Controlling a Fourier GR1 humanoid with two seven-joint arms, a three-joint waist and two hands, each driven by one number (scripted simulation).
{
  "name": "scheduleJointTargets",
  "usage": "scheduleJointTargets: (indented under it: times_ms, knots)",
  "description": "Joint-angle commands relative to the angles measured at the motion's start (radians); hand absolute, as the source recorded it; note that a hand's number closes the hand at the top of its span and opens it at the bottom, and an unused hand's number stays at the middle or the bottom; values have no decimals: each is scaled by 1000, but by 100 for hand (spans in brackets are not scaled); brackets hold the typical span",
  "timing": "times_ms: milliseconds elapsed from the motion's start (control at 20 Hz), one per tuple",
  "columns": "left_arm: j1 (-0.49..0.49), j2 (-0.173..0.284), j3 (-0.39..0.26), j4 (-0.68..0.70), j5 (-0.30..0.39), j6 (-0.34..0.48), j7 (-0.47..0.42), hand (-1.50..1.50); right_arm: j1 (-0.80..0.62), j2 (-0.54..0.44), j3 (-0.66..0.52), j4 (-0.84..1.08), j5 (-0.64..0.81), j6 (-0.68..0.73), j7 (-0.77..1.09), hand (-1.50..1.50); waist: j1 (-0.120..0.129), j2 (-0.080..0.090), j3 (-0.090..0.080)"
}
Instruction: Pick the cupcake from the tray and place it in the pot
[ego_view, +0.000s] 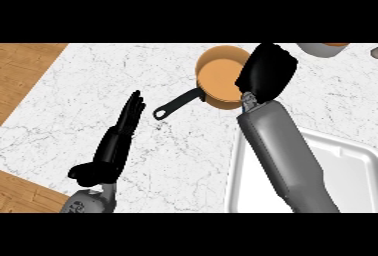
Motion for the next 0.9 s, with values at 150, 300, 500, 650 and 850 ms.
scheduleJointTargets:
  times_ms: [150,300,500,650,850]
  knots:
    - [-20,4,-4,21,-11,-4,10,0,-217,6,-83,154,142,77,221,150,0,3,0]
    - [-26,-5,-7,13,-8,-1,15,0,-286,6,-131,215,188,109,256,150,-8,-3,2]
    - [-35,4,5,25,-16,5,14,0,-358,5,-181,288,243,132,304,150,-10,1,3]
    - [-46,-8,9,34,-12,13,22,0,-409,5,-215,340,276,156,339,150,-28,-3,5]
    - [-39,-20,9,52,-20,28,8,0,-458,5,-253,391,317,154,378,150,-44,-6,6]
